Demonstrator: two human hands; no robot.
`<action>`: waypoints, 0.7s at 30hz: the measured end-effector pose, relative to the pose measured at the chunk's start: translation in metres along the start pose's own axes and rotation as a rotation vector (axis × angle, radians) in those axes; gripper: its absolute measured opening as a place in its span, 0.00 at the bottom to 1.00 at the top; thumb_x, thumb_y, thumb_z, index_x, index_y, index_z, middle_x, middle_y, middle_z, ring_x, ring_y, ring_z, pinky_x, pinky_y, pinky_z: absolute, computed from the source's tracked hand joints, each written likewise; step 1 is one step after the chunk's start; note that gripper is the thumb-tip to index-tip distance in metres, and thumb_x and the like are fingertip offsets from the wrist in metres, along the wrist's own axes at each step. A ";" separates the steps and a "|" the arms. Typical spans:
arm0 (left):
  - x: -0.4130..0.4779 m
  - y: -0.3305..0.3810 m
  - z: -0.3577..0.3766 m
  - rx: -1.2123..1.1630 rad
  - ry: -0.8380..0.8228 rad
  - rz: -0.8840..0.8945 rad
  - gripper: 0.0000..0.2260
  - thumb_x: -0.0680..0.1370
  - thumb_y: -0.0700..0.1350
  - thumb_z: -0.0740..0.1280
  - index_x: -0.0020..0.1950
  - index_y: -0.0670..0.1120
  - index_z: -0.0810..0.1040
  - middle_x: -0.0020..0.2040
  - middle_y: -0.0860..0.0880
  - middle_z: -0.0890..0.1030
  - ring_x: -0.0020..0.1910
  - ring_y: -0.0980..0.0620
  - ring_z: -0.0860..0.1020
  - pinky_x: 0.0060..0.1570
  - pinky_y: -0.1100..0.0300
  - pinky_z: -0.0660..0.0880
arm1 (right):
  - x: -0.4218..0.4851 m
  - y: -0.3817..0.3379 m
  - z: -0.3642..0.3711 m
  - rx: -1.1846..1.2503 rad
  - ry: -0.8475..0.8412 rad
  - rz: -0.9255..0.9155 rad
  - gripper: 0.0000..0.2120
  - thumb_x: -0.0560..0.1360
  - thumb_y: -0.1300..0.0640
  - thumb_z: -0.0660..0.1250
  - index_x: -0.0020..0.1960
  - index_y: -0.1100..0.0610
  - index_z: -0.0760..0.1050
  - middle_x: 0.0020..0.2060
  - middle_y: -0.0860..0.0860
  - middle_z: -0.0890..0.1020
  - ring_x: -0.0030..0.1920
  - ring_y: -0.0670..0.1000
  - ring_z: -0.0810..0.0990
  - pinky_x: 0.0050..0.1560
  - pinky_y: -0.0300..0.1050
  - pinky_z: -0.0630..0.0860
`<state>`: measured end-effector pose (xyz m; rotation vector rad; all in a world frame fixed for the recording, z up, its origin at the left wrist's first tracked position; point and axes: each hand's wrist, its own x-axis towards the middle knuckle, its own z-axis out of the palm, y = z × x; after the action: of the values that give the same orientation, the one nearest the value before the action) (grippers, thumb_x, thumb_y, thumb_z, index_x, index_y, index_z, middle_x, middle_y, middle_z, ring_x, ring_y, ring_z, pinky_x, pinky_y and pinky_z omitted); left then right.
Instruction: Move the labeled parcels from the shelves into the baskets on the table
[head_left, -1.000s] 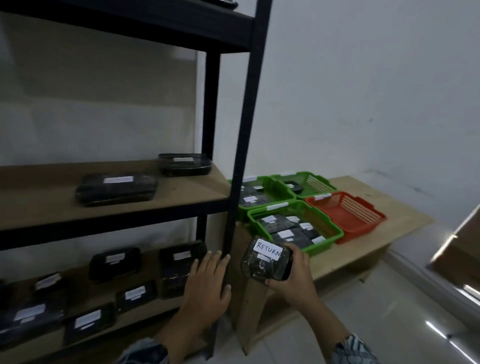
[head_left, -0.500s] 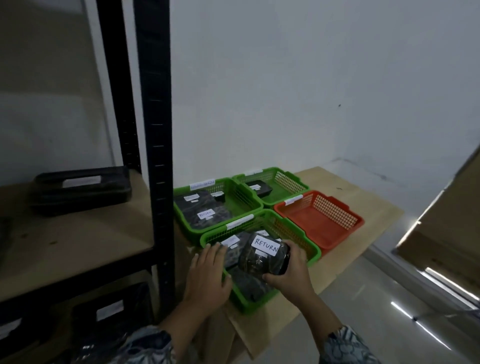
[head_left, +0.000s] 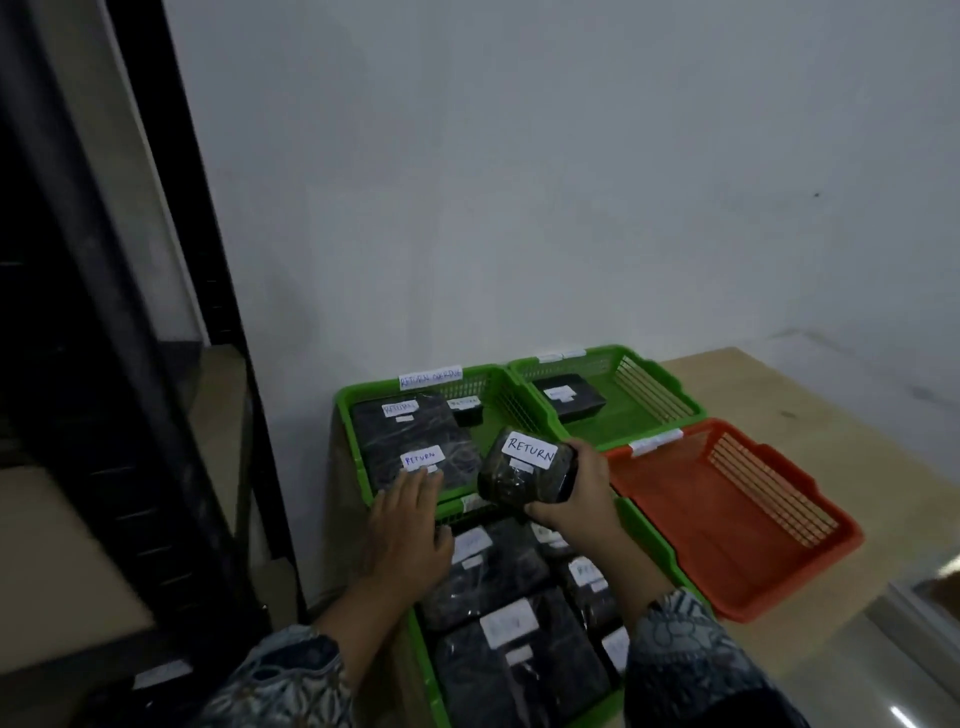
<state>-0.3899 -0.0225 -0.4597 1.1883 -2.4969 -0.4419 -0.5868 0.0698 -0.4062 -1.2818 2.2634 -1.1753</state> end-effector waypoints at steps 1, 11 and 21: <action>0.009 0.002 0.003 0.004 0.011 -0.022 0.30 0.73 0.52 0.58 0.74 0.45 0.60 0.74 0.44 0.62 0.74 0.43 0.56 0.71 0.45 0.56 | 0.014 0.004 -0.001 -0.004 -0.022 -0.008 0.39 0.61 0.63 0.79 0.67 0.57 0.63 0.60 0.54 0.64 0.56 0.48 0.65 0.49 0.35 0.63; 0.074 -0.002 0.027 0.069 0.082 -0.324 0.27 0.72 0.50 0.56 0.70 0.42 0.70 0.69 0.41 0.70 0.70 0.38 0.64 0.65 0.40 0.65 | 0.147 0.038 0.000 -0.054 -0.266 -0.063 0.43 0.61 0.62 0.80 0.70 0.58 0.60 0.63 0.57 0.64 0.58 0.50 0.66 0.55 0.37 0.65; 0.075 -0.025 0.048 0.127 0.081 -0.552 0.31 0.72 0.53 0.51 0.68 0.35 0.68 0.68 0.33 0.68 0.67 0.32 0.66 0.61 0.35 0.67 | 0.220 0.057 0.037 -0.203 -0.567 -0.133 0.42 0.63 0.62 0.78 0.71 0.56 0.58 0.62 0.58 0.62 0.62 0.60 0.68 0.60 0.46 0.69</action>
<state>-0.4375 -0.0900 -0.5000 1.9107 -2.1274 -0.3591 -0.7223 -0.1128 -0.4430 -1.6129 1.9249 -0.5214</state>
